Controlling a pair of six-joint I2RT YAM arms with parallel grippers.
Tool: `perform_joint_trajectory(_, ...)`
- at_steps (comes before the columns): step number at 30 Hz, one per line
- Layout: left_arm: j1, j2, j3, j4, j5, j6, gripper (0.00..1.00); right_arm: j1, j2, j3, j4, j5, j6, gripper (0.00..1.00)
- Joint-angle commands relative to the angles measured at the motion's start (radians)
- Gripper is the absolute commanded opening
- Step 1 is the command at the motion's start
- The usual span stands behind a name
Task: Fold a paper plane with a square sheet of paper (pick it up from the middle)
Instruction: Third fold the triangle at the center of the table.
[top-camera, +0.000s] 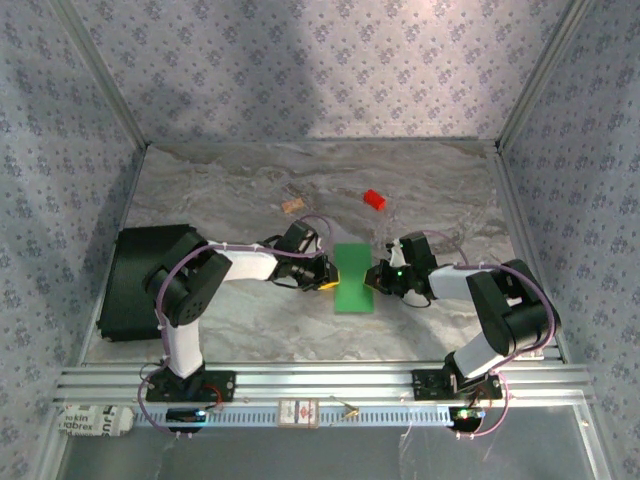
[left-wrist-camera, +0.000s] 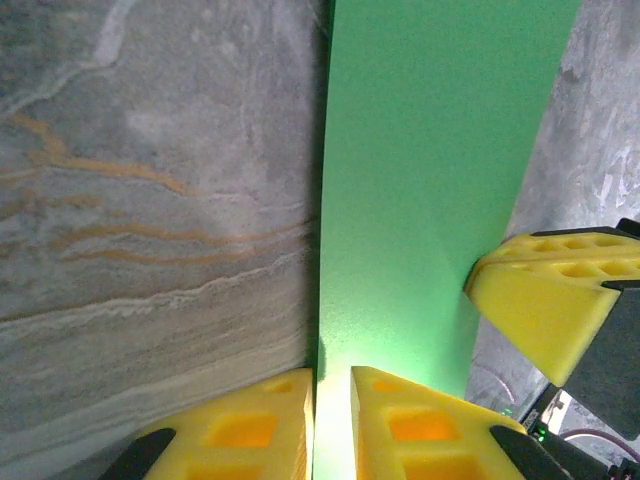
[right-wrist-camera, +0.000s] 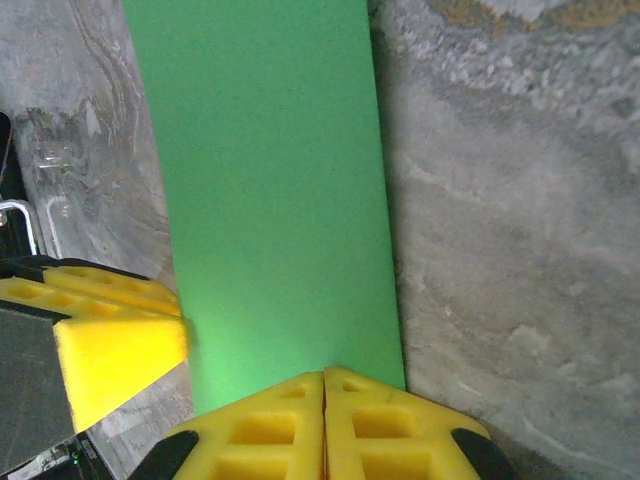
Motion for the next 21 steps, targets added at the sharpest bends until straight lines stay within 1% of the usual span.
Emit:
perform_joint_trajectory(1, 0.002, -0.013, -0.021, 0.057, 0.026, -0.028, 0.17, 0.012, 0.012, -0.019, -0.042, 0.038, 0.009, 0.09)
perform_joint_trajectory(6, 0.008, -0.018, -0.040, 0.090, 0.031, -0.046, 0.15, 0.012, 0.012, -0.020, -0.040, 0.040, 0.012, 0.09)
perform_joint_trajectory(14, 0.016, -0.032, -0.057, 0.102, 0.030, -0.054, 0.08, 0.012, 0.009, -0.015, -0.038, 0.037, 0.012, 0.10)
perform_joint_trajectory(17, 0.018, -0.041, -0.062, 0.101, 0.031, -0.055, 0.05, 0.014, -0.002, -0.017, -0.027, 0.024, 0.011, 0.12)
perform_joint_trajectory(21, 0.029, -0.064, -0.073, 0.096, 0.036, -0.055, 0.02, 0.028, -0.054, -0.016, -0.034, 0.040, 0.001, 0.22)
